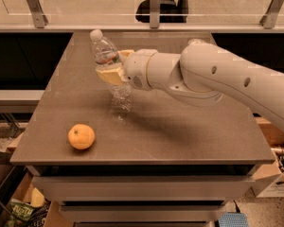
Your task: Pick water bottle
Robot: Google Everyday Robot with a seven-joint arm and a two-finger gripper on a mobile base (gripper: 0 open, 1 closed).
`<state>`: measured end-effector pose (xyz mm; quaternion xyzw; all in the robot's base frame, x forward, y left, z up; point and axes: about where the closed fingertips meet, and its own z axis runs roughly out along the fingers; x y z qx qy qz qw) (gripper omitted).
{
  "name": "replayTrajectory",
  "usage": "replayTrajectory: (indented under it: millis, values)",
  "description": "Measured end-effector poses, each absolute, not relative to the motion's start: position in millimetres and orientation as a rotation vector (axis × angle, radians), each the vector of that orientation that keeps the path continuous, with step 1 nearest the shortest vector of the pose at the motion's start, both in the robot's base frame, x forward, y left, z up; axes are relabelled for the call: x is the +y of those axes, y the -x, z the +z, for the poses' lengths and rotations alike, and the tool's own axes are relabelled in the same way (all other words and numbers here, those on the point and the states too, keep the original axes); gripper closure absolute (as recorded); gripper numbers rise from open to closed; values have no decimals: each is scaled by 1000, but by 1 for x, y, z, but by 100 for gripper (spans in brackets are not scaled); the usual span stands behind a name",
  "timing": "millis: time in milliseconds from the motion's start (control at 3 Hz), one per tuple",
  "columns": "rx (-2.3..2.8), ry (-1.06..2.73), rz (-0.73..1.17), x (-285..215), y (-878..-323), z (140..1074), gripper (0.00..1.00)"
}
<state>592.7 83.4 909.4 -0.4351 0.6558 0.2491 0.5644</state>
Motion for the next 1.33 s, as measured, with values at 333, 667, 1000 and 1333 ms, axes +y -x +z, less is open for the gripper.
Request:
replayTrajectory:
  millis: [333,667,1000,1333]
  values:
    - [1536,1033,565,86,-593,920,100]
    - [1510,1046,538,88,-593,940,100]
    - [1482,1045,528,88,-594,961,100]
    - [1459,1023,519,87,-596,980,100]
